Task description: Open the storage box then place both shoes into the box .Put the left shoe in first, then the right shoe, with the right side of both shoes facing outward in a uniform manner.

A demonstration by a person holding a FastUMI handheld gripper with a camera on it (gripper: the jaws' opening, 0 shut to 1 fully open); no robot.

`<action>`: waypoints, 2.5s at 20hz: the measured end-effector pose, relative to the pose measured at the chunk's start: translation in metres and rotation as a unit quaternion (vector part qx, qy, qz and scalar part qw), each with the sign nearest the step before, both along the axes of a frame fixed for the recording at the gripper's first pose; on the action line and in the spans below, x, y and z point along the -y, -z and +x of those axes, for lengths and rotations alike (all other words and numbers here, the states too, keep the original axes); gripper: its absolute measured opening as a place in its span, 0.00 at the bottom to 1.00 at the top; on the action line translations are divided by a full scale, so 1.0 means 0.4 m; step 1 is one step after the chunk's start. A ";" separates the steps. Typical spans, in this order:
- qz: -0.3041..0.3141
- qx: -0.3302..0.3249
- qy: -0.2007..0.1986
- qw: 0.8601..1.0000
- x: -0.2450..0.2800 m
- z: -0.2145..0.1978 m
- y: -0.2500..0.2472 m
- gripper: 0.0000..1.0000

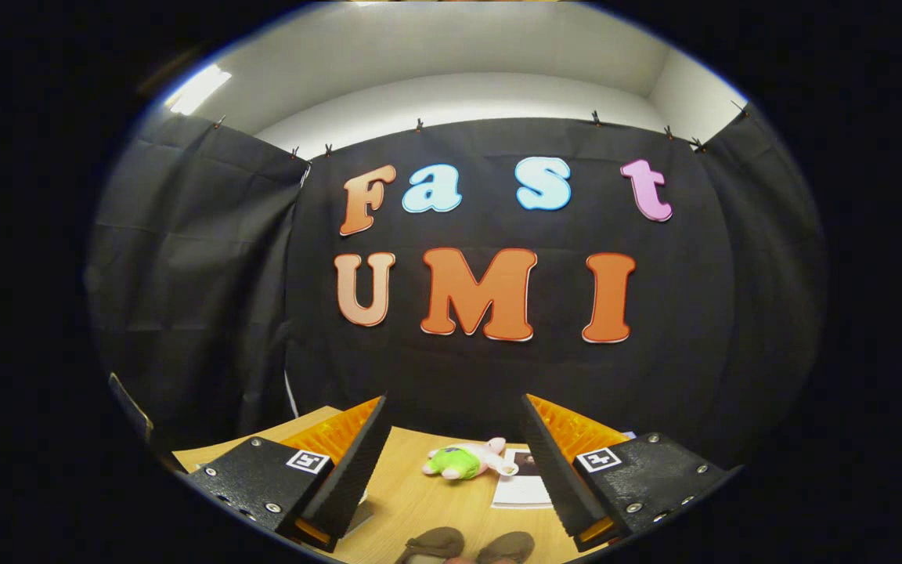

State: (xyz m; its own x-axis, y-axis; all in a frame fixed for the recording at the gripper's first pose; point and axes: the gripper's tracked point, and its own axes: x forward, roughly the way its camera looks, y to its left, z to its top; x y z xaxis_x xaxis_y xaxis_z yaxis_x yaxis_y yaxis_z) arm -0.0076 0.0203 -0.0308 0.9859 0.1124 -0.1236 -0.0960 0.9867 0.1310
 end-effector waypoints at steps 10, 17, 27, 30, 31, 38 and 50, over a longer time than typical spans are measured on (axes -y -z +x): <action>0.129 -0.207 -0.104 0.964 -0.200 -0.058 0.292 0.98; 0.205 -0.315 -0.162 0.912 -0.354 -0.090 0.429 0.98; 0.328 -0.472 -0.187 0.797 -0.521 -0.151 0.638 0.98; 0.352 -0.482 -0.192 0.779 -0.546 -0.139 0.654 0.98; 0.360 -0.489 -0.196 0.770 -0.553 -0.140 0.660 0.98; 0.416 -0.504 -0.207 0.728 -0.596 -0.161 0.621 0.95; 0.382 -0.492 -0.222 0.750 -0.548 -0.152 0.527 0.15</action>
